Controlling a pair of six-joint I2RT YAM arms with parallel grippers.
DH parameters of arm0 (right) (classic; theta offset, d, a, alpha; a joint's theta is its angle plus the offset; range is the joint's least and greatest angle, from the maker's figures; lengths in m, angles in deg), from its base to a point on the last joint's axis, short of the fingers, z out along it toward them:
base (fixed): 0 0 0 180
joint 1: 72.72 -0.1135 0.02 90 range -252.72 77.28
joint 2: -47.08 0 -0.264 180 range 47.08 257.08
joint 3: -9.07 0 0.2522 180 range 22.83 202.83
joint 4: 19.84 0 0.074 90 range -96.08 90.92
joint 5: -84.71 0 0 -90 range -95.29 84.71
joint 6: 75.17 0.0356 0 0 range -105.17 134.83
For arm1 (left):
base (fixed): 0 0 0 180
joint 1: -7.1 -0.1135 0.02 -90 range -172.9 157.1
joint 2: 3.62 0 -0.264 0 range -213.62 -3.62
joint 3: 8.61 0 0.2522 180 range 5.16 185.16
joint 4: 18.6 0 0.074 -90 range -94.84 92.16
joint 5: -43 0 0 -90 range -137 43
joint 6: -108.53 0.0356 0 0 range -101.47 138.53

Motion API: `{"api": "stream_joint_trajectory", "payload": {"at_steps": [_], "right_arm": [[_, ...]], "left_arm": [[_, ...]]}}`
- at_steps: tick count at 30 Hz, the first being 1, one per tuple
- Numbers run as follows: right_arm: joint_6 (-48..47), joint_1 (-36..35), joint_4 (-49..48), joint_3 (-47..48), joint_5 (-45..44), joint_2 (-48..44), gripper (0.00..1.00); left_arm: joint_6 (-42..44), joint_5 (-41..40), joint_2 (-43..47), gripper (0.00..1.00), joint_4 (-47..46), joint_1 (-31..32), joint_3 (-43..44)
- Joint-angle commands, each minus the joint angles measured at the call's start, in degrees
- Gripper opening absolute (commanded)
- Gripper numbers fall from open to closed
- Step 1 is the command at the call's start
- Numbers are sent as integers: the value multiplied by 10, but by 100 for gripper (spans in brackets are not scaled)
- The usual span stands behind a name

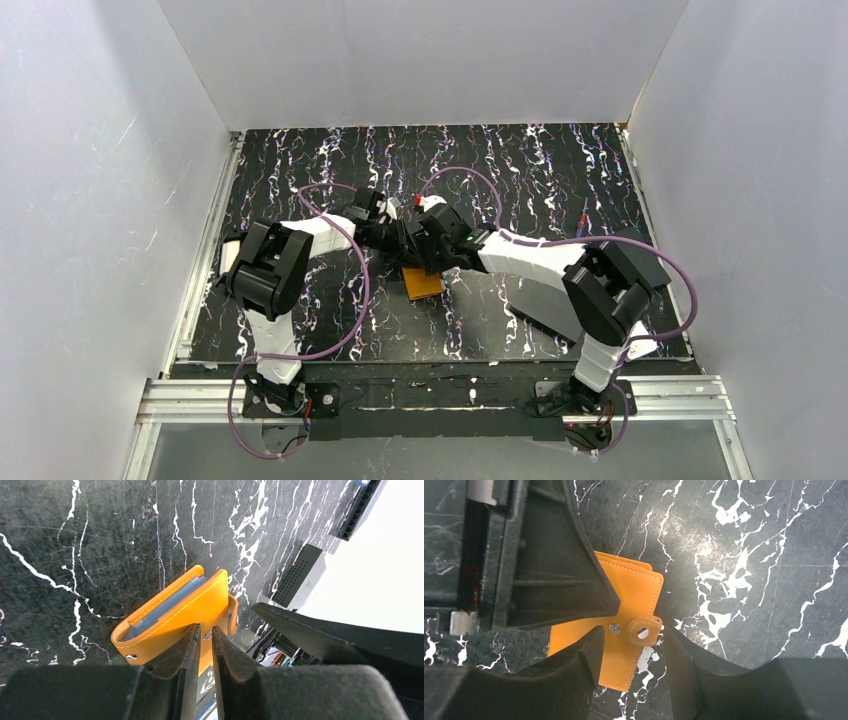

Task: Put the credit cards into the card holder
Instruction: Close the card holder at the center of the board.

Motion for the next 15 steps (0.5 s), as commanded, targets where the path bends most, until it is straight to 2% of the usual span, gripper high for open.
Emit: {"api": "stream_joint_trajectory", "payload": {"at_steps": [1, 4, 7, 11, 15], "right_arm": [[2, -19, 36, 37, -80, 22, 56], [12, -24, 51, 54, -109, 34, 53], [16, -27, 54, 60, -137, 36, 42], [13, -28, 61, 69, -152, 46, 41], [15, -28, 64, 68, -155, 35, 34]], "left_arm": [[14, -37, -12, 15, 23, 2, -19], [14, -38, -12, 15, 23, 3, -19], [16, -37, -12, 15, 24, 3, -21], [16, -38, -12, 15, 22, 3, -23], [18, -37, -11, 15, 23, 2, -24]]}}
